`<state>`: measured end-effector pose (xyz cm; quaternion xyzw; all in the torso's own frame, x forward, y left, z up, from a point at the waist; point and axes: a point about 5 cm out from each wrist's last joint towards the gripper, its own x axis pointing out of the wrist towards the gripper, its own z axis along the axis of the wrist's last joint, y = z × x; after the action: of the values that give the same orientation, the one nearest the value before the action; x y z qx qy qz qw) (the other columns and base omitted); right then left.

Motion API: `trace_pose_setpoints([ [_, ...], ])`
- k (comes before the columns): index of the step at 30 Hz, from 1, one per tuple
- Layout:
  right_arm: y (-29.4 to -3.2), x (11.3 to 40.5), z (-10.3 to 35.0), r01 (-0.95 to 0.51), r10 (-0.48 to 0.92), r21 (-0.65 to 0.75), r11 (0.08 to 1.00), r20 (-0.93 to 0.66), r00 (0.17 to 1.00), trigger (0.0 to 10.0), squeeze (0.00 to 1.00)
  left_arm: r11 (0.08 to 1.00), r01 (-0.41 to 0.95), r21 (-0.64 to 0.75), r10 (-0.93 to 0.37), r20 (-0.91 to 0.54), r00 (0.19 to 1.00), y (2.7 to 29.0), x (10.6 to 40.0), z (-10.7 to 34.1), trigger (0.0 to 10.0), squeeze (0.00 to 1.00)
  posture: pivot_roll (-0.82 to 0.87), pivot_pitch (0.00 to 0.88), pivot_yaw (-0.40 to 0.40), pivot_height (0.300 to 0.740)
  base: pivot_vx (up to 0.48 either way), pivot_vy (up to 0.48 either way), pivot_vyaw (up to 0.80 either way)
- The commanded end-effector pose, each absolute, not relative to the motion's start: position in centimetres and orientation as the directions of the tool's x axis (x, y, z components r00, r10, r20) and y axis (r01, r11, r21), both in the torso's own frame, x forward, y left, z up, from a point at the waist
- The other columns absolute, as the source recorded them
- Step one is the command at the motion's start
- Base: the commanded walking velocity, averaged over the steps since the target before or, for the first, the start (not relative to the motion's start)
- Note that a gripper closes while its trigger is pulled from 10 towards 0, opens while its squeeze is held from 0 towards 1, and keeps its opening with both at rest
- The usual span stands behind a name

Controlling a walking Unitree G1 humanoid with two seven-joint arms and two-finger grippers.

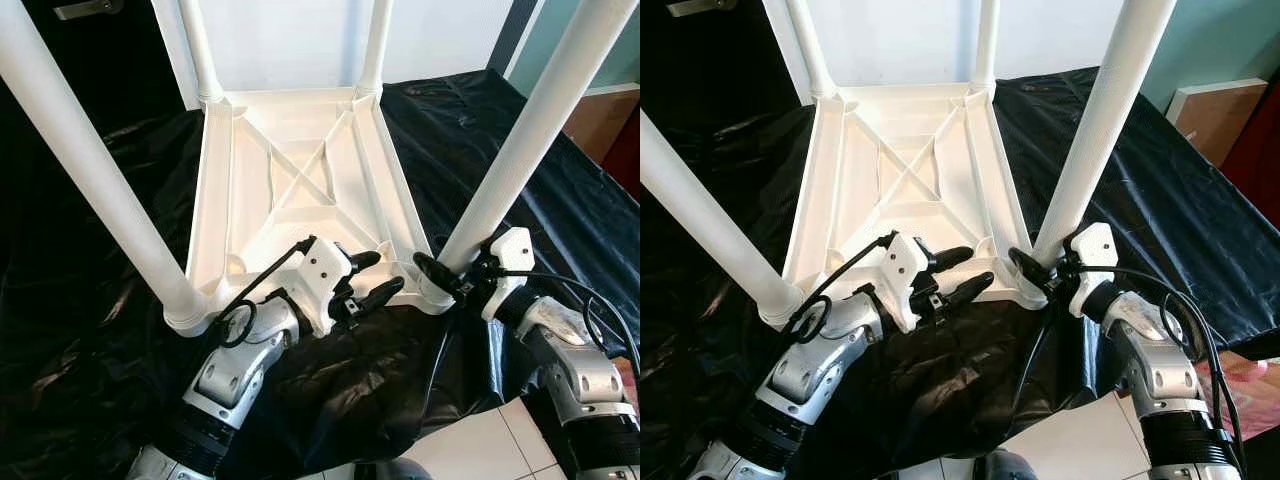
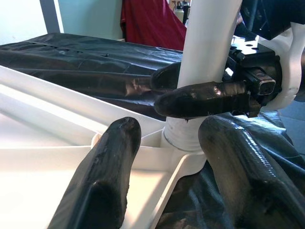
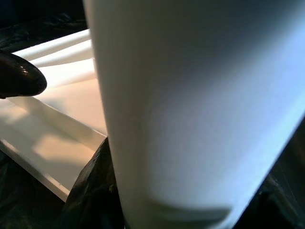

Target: Building children table

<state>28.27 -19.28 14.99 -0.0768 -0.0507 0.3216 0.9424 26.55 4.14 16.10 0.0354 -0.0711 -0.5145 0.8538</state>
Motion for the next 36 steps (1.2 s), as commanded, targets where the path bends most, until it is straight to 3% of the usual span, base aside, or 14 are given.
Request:
trace_pose_setpoints([
  [1,-19.3,27.9,13.2,-0.599,0.602,-0.12,0.791,-0.019,0.798,10.0,0.0,0.456,0.879,0.141,-0.89,0.071,0.45,4.2,26.4,15.9,10.0,0.0,0.02,0.121,-0.048,0.74,0.0,0.0,0.0],
  [6,-18.8,27.5,13.0,-0.533,0.536,-0.1,0.84,0.003,0.844,10.0,0.0,0.457,0.879,0.137,-0.89,0.072,0.451,4.1,26.4,15.9,10.0,0.0,0.02,0.133,-0.048,0.74,0.0,0.0,0.0],
  [11,-18.3,27.3,12.7,-0.373,0.377,-0.092,0.923,0.027,0.926,10.0,0.0,0.452,0.882,0.13,-0.892,0.071,0.447,4.0,26.3,15.8,10.0,0.0,0.01,0.137,-0.046,0.74,0.0,0.0,0.0],
  [21,-17.2,27.0,12.5,-0.188,0.189,-0.024,0.982,0.06,0.98,10.0,0.0,0.442,0.888,0.127,-0.897,0.069,0.437,3.9,26.2,15.8,10.0,0.0,0.0,0.139,-0.038,0.74,0.0,0.0,0.0],
  [25,-16.6,27.0,12.3,-0.083,0.081,0.029,0.996,0.065,0.995,10.0,0.0,0.44,0.889,0.126,-0.898,0.069,0.435,3.9,26.2,15.8,10.0,0.0,0.0,0.139,-0.037,0.74,0.0,0.0,0.0],
  [26,-15.7,27.0,12.1,0.046,-0.049,0.072,0.996,0.051,0.997,10.0,0.0,0.438,0.89,0.124,-0.899,0.069,0.433,3.9,26.1,15.8,10.0,0.0,0.0,0.139,-0.037,0.74,0.0,0.0,0.0],
  [28,-15.3,27.1,12.1,0.088,-0.091,0.081,0.993,0.045,0.995,10.0,0.0,0.437,0.891,0.123,-0.899,0.07,0.432,3.9,26.1,15.8,10.0,0.0,0.0,0.139,-0.037,0.74,0.0,0.0,0.0],
  [33,-14.3,27.1,12.1,0.133,-0.138,0.122,0.984,0.037,0.99,10.0,0.0,0.434,0.892,0.123,-0.901,0.069,0.429,3.8,25.9,15.7,10.0,0.0,0.0,0.138,-0.037,0.74,0.0,0.0,0.0],
  [36,-13.5,27.1,12.5,0.091,-0.098,0.113,0.989,0.058,0.994,10.0,0.0,0.432,0.894,0.12,-0.902,0.07,0.427,3.7,25.9,15.8,10.0,0.0,0.0,0.138,-0.034,0.74,0.0,0.0,0.0],
])
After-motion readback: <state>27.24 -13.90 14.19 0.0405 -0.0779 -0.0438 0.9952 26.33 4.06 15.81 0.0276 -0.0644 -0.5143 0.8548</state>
